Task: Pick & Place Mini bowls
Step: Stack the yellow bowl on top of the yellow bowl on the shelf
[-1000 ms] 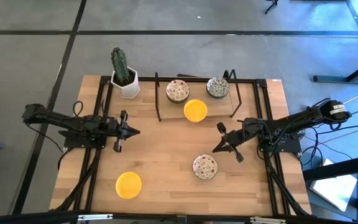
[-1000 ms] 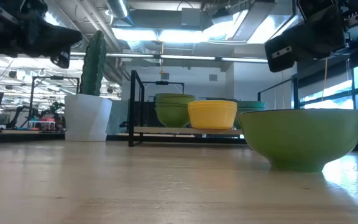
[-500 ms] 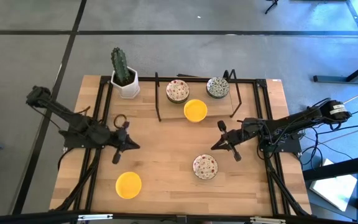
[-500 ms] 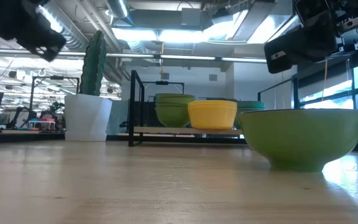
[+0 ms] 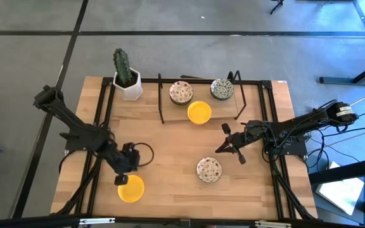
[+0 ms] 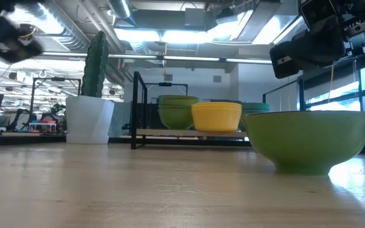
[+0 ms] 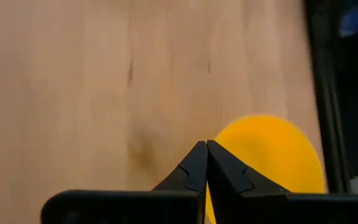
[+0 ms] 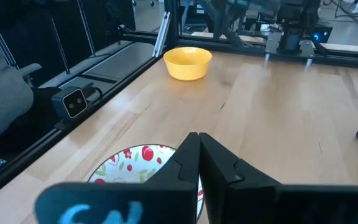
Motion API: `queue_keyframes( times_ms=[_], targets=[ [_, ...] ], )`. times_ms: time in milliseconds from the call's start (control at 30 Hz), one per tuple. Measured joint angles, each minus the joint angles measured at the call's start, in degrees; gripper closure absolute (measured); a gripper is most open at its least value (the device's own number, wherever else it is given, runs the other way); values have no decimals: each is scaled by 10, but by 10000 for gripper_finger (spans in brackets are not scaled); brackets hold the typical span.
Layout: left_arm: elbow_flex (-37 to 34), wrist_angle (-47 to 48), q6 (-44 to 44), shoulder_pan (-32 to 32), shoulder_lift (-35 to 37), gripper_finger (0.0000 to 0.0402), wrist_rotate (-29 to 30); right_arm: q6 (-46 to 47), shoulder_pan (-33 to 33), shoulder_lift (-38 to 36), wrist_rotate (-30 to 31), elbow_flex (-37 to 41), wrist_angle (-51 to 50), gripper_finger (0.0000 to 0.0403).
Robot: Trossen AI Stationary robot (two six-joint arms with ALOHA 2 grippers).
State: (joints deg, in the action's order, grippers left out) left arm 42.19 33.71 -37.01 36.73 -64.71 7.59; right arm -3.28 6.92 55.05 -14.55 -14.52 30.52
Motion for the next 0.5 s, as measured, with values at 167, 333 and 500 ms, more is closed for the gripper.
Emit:
queue_keyframes(
  times_ms=[167, 333, 500],
  targets=[
    [0, 29, -130, 0, -62, 379, -54, 0, 0, 0, 0, 0, 0, 395],
    [1, 28, -203, 0, -89, 335, -76, -2, 0, 0, 0, 0, 0, 395],
    [1, 15, -215, 7, -90, 277, -95, -6, 0, 0, 0, 0, 5, 395]
  ],
)
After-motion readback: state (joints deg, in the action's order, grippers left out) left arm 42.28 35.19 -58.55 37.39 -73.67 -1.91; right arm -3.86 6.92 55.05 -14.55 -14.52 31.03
